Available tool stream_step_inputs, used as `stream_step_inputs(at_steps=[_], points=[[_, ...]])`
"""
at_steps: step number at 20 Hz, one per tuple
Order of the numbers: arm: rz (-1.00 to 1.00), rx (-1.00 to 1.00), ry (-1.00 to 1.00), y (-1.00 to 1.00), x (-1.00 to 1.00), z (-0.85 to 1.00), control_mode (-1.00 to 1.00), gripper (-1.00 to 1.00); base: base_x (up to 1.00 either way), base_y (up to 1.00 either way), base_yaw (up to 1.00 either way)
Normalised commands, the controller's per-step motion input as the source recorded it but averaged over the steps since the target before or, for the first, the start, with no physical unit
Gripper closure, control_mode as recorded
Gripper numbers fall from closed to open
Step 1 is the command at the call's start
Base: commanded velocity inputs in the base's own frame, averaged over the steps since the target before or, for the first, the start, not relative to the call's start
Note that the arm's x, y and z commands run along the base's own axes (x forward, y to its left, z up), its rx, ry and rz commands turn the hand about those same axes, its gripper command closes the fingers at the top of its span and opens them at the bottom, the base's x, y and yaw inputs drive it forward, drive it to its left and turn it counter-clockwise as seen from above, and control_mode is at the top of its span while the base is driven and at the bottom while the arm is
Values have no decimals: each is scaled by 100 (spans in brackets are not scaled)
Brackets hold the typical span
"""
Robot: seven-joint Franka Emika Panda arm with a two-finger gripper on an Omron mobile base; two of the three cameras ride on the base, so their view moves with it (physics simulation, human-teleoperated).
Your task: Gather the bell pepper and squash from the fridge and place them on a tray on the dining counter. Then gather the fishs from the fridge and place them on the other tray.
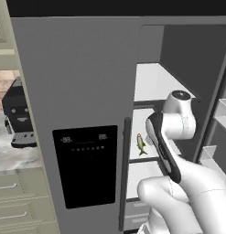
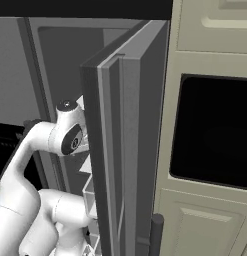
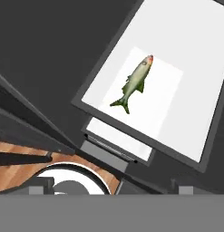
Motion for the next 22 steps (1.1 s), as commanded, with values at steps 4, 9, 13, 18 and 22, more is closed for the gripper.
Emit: stream_step_inputs(at_steps=[4,9,13,18,22], points=[[-26,1,3,-13,0,-34,-100,-100,0,0,0],[-7,13,0,-23,0,-51,-100,-100,0,0,0],[0,13,-16,0,0,-55,-100,-100,0,0,0],[0,10,-25,1,24,-42,-100,-100,0,0,0],[-1,0,-14,12,62,-22,-100,-100,0,0,0]])
